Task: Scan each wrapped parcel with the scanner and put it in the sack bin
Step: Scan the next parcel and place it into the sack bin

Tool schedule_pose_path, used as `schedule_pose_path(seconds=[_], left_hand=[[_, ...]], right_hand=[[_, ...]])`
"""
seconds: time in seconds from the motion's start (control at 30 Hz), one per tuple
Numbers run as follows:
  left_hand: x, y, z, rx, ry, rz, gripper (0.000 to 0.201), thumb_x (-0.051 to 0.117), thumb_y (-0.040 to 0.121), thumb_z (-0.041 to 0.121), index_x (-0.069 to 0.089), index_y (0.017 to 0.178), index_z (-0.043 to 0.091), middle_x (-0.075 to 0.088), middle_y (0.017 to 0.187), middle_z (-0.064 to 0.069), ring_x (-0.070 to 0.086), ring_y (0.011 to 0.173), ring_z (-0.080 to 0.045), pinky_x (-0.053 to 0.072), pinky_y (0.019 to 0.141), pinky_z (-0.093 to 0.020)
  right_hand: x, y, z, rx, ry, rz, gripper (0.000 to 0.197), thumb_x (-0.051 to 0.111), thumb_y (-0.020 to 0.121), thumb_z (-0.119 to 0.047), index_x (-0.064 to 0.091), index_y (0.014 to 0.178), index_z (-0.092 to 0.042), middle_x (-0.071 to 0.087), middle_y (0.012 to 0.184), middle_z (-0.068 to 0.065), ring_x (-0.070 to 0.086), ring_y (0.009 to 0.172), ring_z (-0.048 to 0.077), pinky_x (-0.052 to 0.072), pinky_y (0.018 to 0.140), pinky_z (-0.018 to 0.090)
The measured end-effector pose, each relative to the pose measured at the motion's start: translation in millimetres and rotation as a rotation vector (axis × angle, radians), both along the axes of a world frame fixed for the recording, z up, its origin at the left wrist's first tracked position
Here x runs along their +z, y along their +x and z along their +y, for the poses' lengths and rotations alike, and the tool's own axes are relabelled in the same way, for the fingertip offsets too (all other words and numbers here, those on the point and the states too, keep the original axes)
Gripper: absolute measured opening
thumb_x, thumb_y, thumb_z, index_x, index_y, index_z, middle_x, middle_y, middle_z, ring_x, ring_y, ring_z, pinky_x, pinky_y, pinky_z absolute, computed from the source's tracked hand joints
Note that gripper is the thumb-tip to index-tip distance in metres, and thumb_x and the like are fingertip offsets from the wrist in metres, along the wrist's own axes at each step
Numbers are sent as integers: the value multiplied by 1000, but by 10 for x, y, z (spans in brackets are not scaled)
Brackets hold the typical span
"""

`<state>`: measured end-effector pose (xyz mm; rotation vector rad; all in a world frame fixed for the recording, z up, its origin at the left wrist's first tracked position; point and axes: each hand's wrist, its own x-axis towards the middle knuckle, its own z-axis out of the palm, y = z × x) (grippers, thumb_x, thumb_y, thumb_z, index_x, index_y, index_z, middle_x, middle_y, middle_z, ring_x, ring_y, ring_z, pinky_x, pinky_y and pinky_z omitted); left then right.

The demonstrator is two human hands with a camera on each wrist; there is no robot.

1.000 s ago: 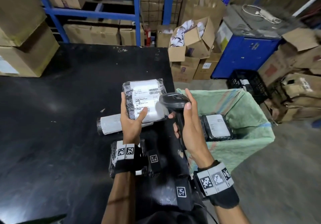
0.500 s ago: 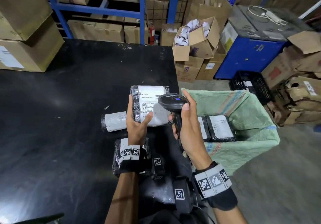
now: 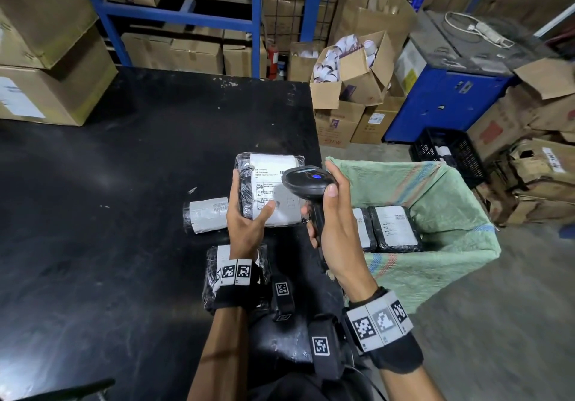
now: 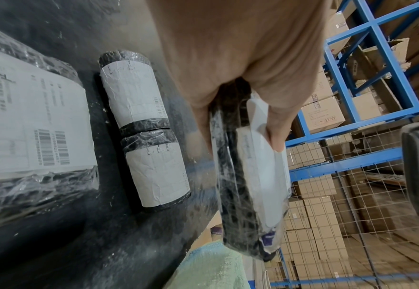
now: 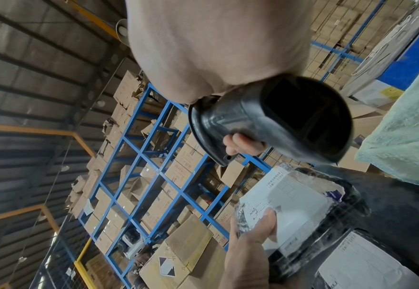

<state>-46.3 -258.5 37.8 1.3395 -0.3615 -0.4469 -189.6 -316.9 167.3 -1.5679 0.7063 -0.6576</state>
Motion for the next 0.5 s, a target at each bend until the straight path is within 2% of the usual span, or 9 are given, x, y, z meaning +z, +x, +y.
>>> schedule_pose_path(seconds=[0.07,0.1,0.17,0.23,0.3,0.37,0.5], left_hand=[[-3,-6,9,-7,-5,-2,99,79,86,-1,23,164,22,47,160,1,53,142,-15,46,117,-44],[-6,-7,13,-9,-5,0,99,79,86,-1,23,164,22,47,160,1,53,141,-14,46,116,-44],[-2,-11,25,-9,-3,1,98,78,86,-3,24,164,22,48,160,3,54,140,-12,46,116,-42],[-1,-6,40,-7,5,-4,98,78,87,-4,23,164,22,49,159,2,55,139,-11,47,116,-42],[-9,7,72,-5,11,5,99,77,87,-5,23,165,21,52,156,0,57,137,-12,47,115,-43],[-33,33,127,5,15,18,99,77,87,-4,22,165,23,54,155,-2,58,137,-16,47,115,-47],[-109,94,297,40,23,61,100,78,86,-4,22,165,24,57,152,-1,58,137,-18,47,115,-51]], right_hand=[[-6,-2,0,-2,-10,0,39,27,105,-48,34,143,-51,65,119,-13,66,96,16,56,76,37],[-12,-3,-3,0,-18,7,39,27,105,-49,34,143,-51,66,120,-10,66,96,15,56,75,35],[-7,-12,2,0,-15,19,38,26,105,-49,36,141,-52,68,116,0,66,87,14,51,60,29],[-34,-19,-1,-12,-24,36,37,26,105,-48,39,139,-50,67,119,-2,67,87,15,50,56,23],[-94,-36,-7,-11,-11,58,37,27,105,-48,40,139,-49,66,121,-2,63,77,18,49,54,25],[-200,-88,-9,-18,12,91,36,27,105,-48,42,138,-48,67,112,-1,56,64,20,48,50,31],[-597,-263,-12,-49,50,210,33,29,104,-51,43,134,-52,71,96,3,54,56,21,46,47,31]])
